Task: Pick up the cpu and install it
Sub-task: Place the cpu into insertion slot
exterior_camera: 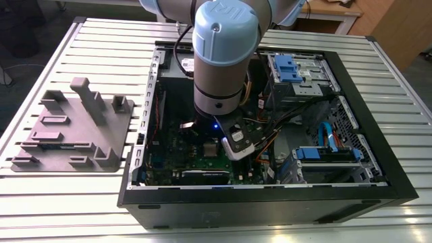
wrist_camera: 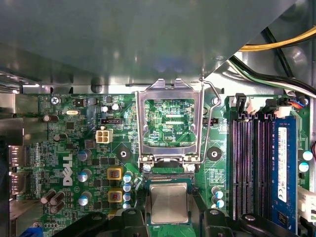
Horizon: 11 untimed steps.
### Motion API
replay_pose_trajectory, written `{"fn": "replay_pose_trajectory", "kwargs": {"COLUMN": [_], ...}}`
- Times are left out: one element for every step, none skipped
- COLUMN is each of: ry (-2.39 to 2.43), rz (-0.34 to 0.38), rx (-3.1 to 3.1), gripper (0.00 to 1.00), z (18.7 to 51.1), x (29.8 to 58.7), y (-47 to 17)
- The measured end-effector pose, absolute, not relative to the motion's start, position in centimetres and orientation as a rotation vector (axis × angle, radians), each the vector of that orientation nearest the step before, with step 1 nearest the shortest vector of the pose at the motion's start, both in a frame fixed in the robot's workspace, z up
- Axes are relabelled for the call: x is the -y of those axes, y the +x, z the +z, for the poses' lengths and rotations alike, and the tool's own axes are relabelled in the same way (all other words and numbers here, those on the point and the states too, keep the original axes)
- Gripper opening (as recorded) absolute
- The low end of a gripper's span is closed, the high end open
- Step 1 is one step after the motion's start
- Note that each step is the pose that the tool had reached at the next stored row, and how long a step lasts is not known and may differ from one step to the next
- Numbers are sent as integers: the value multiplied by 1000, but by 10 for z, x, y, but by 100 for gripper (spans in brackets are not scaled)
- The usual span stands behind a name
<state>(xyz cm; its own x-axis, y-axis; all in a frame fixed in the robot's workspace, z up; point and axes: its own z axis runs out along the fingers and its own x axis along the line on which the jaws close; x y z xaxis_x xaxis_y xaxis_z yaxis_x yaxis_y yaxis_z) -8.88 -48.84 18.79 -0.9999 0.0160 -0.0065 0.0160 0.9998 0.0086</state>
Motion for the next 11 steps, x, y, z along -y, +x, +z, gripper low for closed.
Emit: {"fn": "replay_pose_trajectory", "kwargs": {"ry": [25,25,25,25,25,25,25,25,25,25,25], "rz": [13,13,13,14,14,16,15,15,14,14,14], "rx": [-3135,-3135,-3135,-3135,-3134,-3135,-3134,-3134,-3135,-3135,-3135], "gripper": [44,44,44,44,45,45,45,51,51,51,51], "z": [188,188,188,188,188,187,187,187,187,188,188], "x": [488,488,488,488,488,488,488,488,488,488,488], "y": [-89,-89,-89,-89,-89,-89,-89,-89,-89,-89,-89]}}
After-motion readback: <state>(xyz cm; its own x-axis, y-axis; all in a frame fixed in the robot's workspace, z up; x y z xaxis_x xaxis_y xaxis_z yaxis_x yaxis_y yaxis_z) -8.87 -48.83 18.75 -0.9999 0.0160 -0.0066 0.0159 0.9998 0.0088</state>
